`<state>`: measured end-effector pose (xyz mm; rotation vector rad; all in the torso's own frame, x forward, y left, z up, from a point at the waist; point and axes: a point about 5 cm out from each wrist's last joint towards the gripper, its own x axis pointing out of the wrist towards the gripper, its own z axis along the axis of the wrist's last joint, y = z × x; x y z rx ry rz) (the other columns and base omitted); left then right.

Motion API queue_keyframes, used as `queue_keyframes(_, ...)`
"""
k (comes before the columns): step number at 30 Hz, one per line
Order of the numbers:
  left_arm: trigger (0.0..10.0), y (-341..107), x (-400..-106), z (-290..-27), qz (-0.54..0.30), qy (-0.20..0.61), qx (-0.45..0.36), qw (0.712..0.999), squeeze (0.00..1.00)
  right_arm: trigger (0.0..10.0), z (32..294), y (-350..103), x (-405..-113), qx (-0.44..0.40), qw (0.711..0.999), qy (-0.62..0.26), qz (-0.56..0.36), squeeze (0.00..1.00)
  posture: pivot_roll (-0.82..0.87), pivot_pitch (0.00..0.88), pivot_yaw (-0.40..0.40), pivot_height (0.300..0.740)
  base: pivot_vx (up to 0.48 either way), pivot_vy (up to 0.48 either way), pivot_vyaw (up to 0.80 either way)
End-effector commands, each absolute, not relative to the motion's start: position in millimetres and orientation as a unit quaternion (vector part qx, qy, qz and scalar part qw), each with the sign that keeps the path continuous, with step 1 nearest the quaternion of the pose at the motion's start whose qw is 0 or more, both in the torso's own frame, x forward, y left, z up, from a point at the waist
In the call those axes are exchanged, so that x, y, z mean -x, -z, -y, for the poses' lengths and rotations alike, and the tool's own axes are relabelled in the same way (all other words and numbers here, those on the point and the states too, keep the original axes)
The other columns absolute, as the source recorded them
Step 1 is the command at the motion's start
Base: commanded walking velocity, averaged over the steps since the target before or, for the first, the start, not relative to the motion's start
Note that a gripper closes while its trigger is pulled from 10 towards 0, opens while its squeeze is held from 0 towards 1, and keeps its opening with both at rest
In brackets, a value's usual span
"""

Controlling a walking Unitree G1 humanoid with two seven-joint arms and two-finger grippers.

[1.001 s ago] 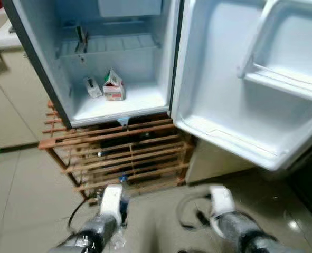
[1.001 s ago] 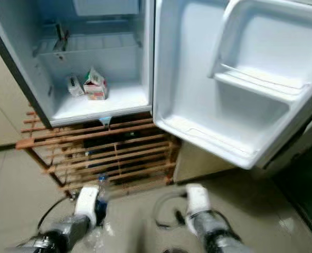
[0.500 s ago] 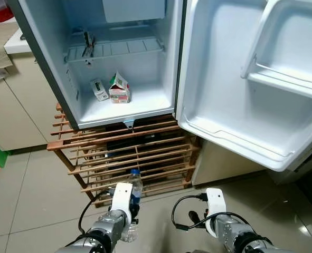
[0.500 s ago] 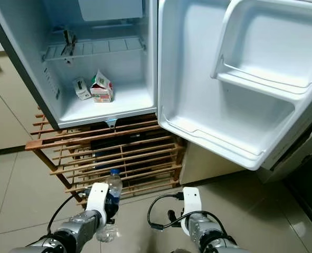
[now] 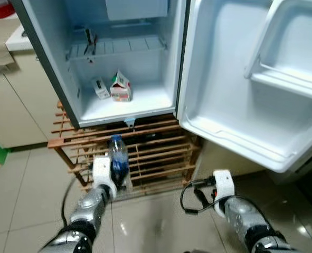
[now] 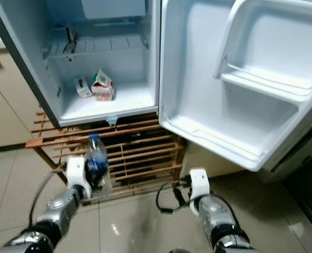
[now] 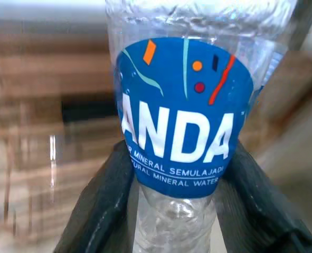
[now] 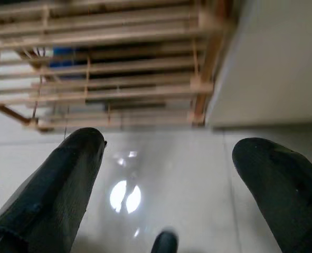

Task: Restocking fridge

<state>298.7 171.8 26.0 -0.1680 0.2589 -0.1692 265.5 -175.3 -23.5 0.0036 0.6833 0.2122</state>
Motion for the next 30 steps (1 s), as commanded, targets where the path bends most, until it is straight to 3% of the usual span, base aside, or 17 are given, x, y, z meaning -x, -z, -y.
queue_keyframes(1, 10.0, -59, -306, -162, -0.054, 0.117, 0.083, 0.988, 0.00, 10.0, 170, 12, -270, 0.017, 0.944, -0.127, -0.304, 0.00, -0.07, 0.000, 0.016, 0.740, 0.000, 0.000, 0.00)
queue_keyframes(5, 10.0, -96, -306, -152, 0.019, 0.148, 0.076, 0.986, 0.00, 10.0, 162, -8, -273, 0.002, 0.955, -0.145, -0.257, 0.00, -0.07, 0.000, 0.010, 0.740, 0.000, 0.000, 0.00)
queue_keyframes(11, 10.0, -133, -307, -140, 0.080, 0.153, 0.054, 0.983, 0.00, 10.0, 162, -56, -277, 0.010, 0.985, -0.128, -0.113, 0.00, -0.07, 0.000, 0.006, 0.740, 0.000, 0.000, 0.00)
queue_keyframes(12, 10.0, -143, -306, -136, 0.093, 0.152, 0.044, 0.983, 0.00, 10.0, 163, -78, -276, -0.005, 0.992, -0.111, -0.055, 0.00, -0.07, 0.000, 0.010, 0.740, 0.000, 0.000, 0.00)
queue_keyframes(17, 10.0, -142, -301, -132, 0.069, 0.133, 0.035, 0.988, 0.00, 10.0, 167, -105, -276, -0.037, 0.997, -0.067, 0.008, 0.00, -0.08, 0.000, 0.017, 0.740, 0.000, 0.000, 0.00)
queue_keyframes(30, 10.0, -125, -301, -146, 0.015, 0.082, 0.071, 0.994, 0.00, 10.0, 162, -124, -285, -0.026, 0.997, -0.050, 0.045, 0.00, -0.08, 0.000, 0.017, 0.740, 0.000, 0.000, 0.00)
